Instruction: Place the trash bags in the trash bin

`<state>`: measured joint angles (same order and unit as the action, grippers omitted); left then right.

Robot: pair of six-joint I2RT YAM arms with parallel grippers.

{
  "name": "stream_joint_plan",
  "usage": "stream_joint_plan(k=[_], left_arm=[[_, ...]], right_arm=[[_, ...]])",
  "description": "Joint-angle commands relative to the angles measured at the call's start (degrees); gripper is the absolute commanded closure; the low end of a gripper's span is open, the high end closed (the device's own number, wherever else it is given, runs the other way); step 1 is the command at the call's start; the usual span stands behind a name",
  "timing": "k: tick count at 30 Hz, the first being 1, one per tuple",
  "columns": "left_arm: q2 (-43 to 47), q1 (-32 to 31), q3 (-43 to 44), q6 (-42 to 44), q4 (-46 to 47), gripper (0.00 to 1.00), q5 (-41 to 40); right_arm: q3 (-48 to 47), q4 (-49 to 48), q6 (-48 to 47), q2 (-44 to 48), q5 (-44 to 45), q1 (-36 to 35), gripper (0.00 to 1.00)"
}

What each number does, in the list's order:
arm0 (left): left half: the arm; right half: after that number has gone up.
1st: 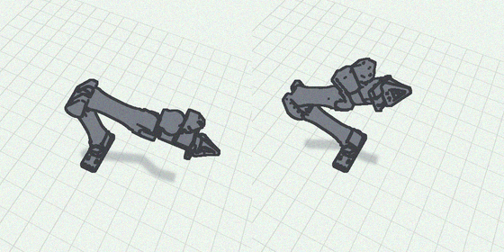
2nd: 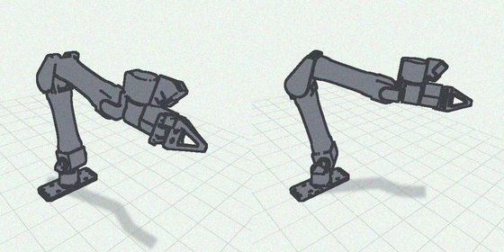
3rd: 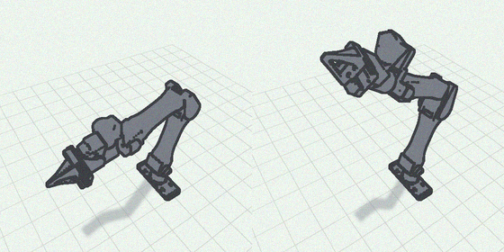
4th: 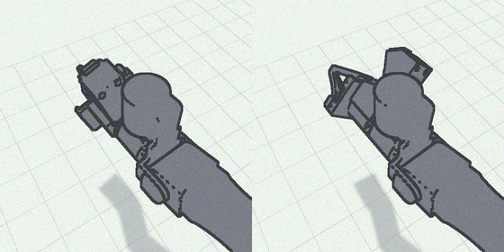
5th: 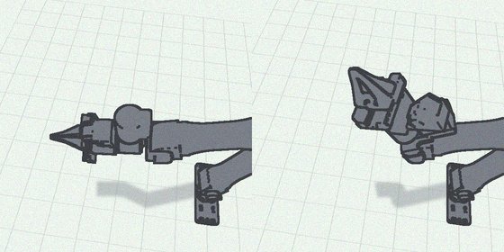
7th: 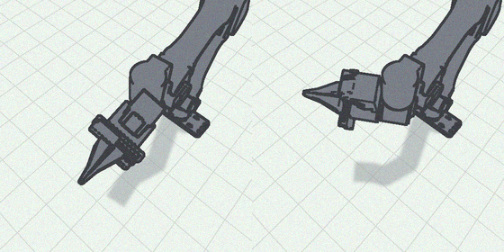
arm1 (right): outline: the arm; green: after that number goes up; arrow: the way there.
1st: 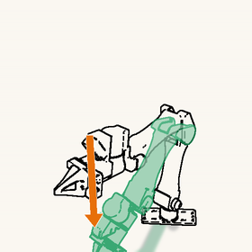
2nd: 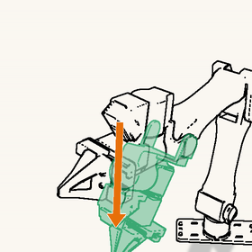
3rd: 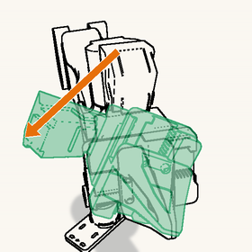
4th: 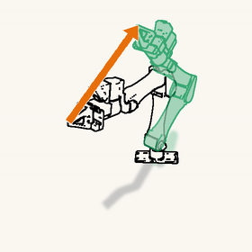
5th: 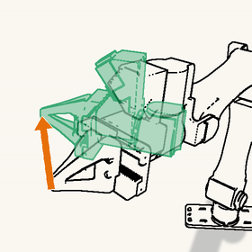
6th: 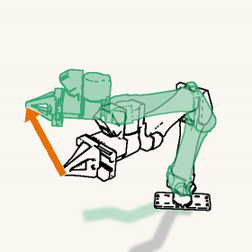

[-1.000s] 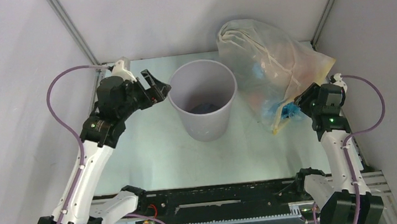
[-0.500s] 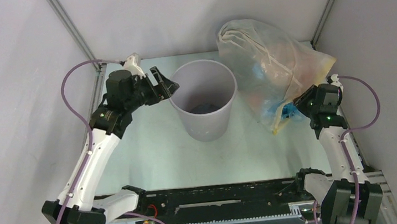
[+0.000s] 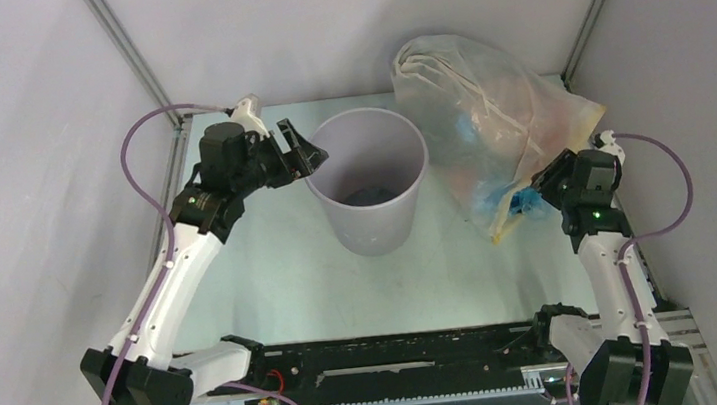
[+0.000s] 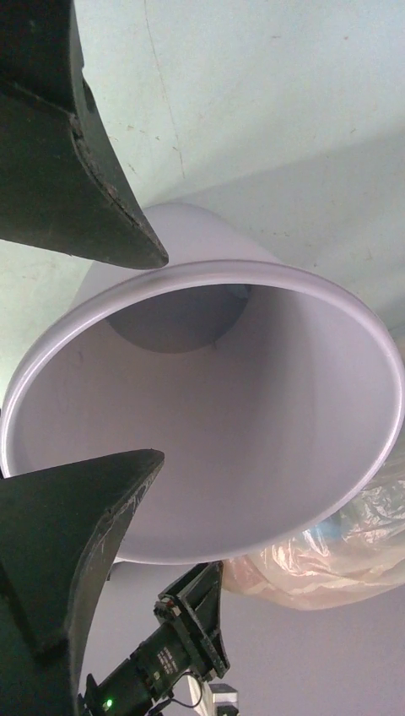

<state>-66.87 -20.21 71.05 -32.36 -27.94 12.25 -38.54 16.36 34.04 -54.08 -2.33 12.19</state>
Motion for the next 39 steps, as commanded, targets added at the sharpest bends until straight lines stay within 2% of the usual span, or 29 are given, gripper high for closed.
stream_joint_plan(k=[1,9,12,14,17,22,24,34,39], left_arm=[[-0.01,0.25,1.44,1.23,1.71,0.14,1.08],[0.22,0.22,0.41,0.94,2.19,0.15,1.60],[0.40,0.22,0.37,1.11,2.19,0.14,1.56],[0.45,0.21,0.24,1.03,2.19,0.14,1.46],[0.36,0.24,-0.09,0.64,2.57,0.14,1.97],[0.25,0.21,-0.50,0.18,3.30,0.14,2.46],[0.42,0.19,-0.76,-0.04,3.55,0.14,2.62],[2.22,0.21,-2.75,-0.45,4.00,0.14,3.05],[3.21,0.25,-3.78,-0.42,3.78,0.14,2.90]], right_arm=[[-2.30,3.78,-1.50,3.35,6.20,0.79,0.53],[-1.71,4.51,-2.19,4.15,6.02,1.00,0.59],[-1.70,3.46,-3.33,5.02,3.81,0.87,0.42],[-1.71,2.66,-4.12,5.98,1.25,0.80,0.35],[-1.67,2.49,-4.80,7.72,-0.62,0.90,0.32],[-1.71,7.65,-3.79,11.76,5.79,2.30,0.31],[-1.51,9.36,-3.09,12.31,7.13,2.85,0.34],[1.80,4.54,0.02,8.99,0.16,4.16,0.59],[2.68,0.81,1.67,5.88,-2.24,4.12,0.59]])
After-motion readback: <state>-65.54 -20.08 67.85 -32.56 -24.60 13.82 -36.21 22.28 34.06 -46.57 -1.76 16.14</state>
